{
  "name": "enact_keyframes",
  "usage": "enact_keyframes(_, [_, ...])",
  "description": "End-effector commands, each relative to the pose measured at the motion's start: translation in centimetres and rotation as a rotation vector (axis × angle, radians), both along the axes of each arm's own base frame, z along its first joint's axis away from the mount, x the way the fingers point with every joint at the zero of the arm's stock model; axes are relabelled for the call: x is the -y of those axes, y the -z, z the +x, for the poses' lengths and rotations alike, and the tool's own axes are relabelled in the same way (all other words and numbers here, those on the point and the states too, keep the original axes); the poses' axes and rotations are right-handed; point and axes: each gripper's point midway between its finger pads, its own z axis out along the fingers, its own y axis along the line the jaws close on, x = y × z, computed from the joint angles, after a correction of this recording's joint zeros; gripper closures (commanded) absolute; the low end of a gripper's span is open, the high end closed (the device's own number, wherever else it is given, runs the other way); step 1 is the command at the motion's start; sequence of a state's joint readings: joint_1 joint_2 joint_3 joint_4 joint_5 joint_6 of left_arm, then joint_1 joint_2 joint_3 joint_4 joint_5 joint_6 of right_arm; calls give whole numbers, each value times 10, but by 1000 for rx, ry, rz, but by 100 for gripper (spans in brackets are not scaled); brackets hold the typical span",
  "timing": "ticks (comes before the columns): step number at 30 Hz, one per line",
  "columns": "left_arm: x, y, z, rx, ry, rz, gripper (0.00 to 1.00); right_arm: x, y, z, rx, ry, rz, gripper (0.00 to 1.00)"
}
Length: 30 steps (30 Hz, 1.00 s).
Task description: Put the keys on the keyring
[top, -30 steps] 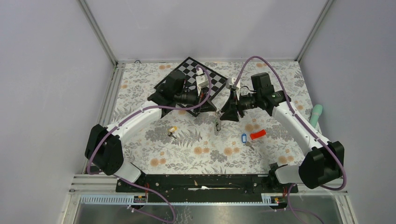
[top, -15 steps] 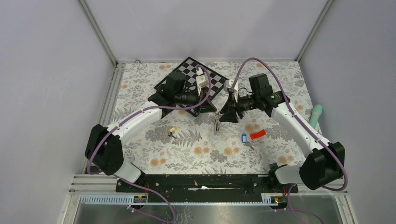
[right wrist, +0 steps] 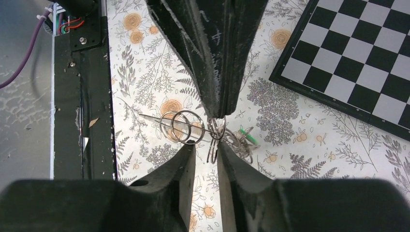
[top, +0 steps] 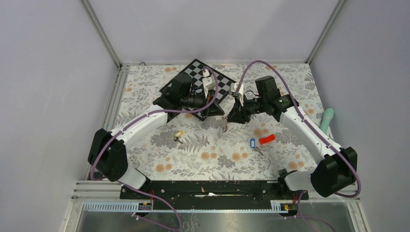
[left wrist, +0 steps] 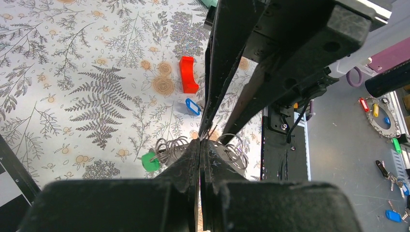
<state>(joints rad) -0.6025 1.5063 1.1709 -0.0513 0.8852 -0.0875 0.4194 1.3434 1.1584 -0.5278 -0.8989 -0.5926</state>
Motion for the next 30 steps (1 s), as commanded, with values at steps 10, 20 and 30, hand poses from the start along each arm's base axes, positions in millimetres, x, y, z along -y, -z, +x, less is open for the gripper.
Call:
enact_keyframes(10, [2, -13, 5, 84, -14, -40, 100, -3, -33, 3, 98, -1, 24, 82])
enact_keyframes(20, [3, -12, 7, 72, -21, -37, 100, -4, -35, -12, 79, -59, 45, 68])
enact_keyframes(30, [4, -10, 8, 62, -23, -34, 100, -5, -43, -13, 83, -70, 55, 62])
